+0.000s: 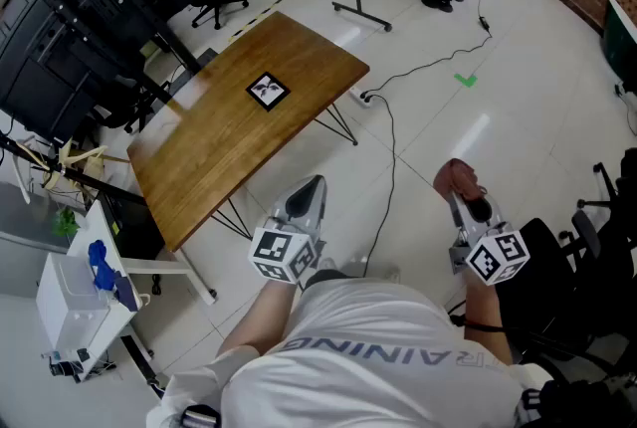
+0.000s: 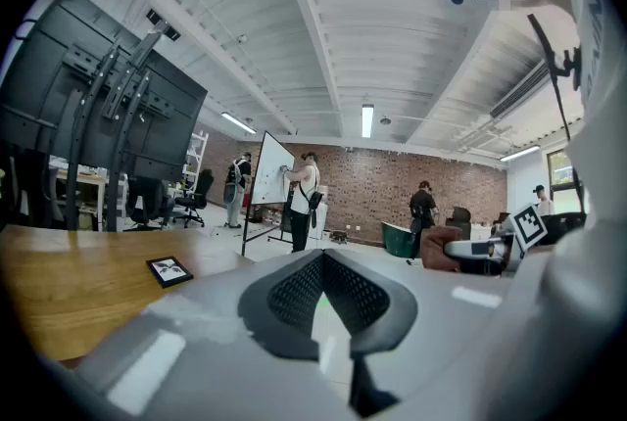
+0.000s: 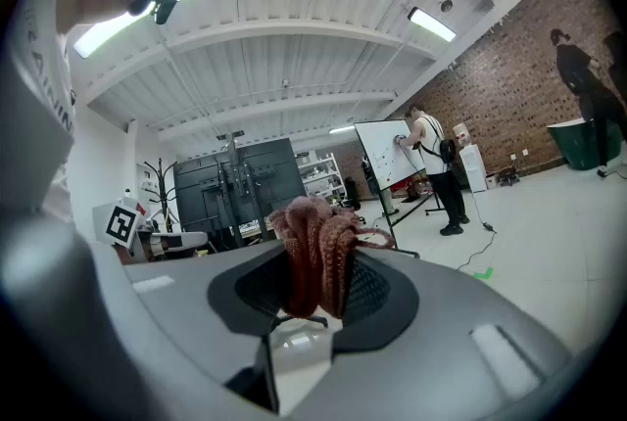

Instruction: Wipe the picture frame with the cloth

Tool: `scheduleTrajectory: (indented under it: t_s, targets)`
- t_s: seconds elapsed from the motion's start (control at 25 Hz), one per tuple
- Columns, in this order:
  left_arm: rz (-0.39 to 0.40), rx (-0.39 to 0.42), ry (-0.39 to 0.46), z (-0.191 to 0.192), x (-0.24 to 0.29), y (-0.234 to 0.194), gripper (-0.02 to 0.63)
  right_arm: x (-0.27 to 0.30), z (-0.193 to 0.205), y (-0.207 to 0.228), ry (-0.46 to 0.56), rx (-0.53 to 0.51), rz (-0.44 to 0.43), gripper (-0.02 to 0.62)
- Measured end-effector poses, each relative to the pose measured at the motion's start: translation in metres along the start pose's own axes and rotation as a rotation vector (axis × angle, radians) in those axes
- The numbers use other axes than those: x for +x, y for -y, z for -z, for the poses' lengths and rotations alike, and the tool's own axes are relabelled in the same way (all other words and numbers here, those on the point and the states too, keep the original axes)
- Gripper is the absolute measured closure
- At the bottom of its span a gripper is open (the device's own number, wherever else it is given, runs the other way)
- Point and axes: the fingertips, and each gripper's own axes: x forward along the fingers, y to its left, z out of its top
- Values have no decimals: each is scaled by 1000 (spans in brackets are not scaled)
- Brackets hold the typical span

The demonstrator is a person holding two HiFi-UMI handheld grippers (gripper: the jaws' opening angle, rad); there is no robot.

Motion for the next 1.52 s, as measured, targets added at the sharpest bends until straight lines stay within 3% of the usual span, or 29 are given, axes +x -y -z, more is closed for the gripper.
scheduleTrajectory:
  t_s: [0.2, 0.36, 0.6, 0.8, 1.0, 1.28, 1.52]
  targets:
    - [-13, -2, 19, -3, 15, 12, 600, 8, -3, 25, -10, 27, -12, 479]
    - [-53, -24, 31, -8, 27, -8, 600, 34, -2, 23, -41, 2, -59, 479]
    - [-48, -61, 37, -3, 70, -35, 600, 66, -6, 50, -76, 3, -29, 479]
    - [-58, -87, 60, -20, 110, -84, 600, 123, -25, 59, -96, -15, -14, 479]
    - [-92, -97, 65, -38, 138, -159, 600, 212, -48, 48, -95, -48, -42, 479]
    - [-211, -122, 89, -53, 132, -255, 600, 325, -53, 9, -139, -80, -167, 479]
    - [-337, -186, 118, -43, 109, -305, 601, 396, -50, -20, -217, -119, -285, 479]
